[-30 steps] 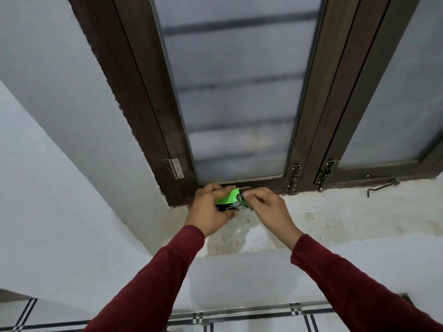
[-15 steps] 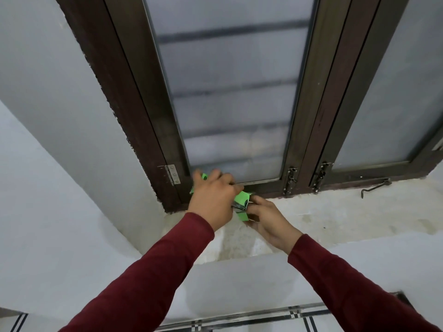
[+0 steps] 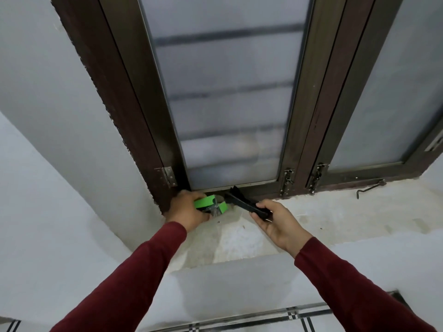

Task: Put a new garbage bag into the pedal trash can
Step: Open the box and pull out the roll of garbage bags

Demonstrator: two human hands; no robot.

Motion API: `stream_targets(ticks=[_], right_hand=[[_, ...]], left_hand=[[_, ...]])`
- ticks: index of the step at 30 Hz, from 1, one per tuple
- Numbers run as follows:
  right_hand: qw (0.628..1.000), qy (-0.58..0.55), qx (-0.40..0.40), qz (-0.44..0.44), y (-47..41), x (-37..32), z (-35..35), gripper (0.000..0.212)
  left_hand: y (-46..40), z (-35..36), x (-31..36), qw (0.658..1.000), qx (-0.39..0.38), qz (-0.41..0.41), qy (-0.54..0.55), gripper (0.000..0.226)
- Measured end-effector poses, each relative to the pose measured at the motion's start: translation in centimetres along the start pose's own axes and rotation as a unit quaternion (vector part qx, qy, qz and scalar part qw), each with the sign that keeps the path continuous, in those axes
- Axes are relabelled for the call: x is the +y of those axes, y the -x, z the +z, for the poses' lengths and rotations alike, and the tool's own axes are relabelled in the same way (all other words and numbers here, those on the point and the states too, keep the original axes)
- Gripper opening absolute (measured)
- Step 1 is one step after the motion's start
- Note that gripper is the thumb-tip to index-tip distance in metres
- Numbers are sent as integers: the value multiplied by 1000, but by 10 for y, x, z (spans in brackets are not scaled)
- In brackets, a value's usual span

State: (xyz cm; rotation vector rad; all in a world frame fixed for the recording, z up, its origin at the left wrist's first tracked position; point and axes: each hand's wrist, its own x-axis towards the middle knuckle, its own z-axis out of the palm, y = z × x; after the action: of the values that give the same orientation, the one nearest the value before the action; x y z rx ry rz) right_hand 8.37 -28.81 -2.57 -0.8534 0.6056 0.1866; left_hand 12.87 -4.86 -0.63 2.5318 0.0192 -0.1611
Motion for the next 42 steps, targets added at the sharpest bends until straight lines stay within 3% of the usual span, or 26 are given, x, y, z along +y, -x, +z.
stream_targets(ticks=[4,7,8,10,12,13,16,20,23,25,28,30,32,34,36,39,42], right_hand=[[1000,-21,-8,10,7,5,-4,8],[999,-30,-31,15,14,10,0,14],[999,-29,-39,9,17,12,2,14],[999,-5,-50,-11,21,18,8,12],[997,48,-52,-31,26,26,13,10],[995,82,-44,-42,29,29,15,11],[988,141,-2,-64,31,33,15,14],[999,14,24,-37,29,28,12,14],[996,-1,71,-55,28,25,6,22],[992,13,104,-74,28,22,2,29],[983,0,155,-94,30,13,-4,34],[978,-5,184,-94,30,9,-10,24],[974,62,197,-95,32,10,-11,13],[958,197,184,-94,35,14,-9,57],[929,319,145,-117,39,17,0,78],[865,478,79,-135,39,18,8,57],[872,472,33,-128,32,13,2,46]], left_hand=[[4,29,-18,993,-31,-9,-116,68],[12,41,-15,981,38,45,-184,70],[19,44,-8,986,74,62,-133,62],[34,44,18,990,64,32,122,47],[45,46,45,908,-69,-84,404,46],[47,46,53,862,-109,-118,481,45],[44,52,53,795,-128,-162,570,38],[41,52,43,703,-184,-194,659,40],[39,52,41,679,-203,-199,677,43],[38,50,40,679,-217,-206,671,51],[37,48,33,708,-234,-219,630,45],[34,46,29,725,-233,-221,609,39],[32,44,27,740,-230,-204,599,30],[31,42,29,755,-227,-197,583,29],[29,41,33,764,-233,-184,573,34],[28,39,39,788,-229,-142,553,27],[27,35,36,787,-232,-164,548,26]])
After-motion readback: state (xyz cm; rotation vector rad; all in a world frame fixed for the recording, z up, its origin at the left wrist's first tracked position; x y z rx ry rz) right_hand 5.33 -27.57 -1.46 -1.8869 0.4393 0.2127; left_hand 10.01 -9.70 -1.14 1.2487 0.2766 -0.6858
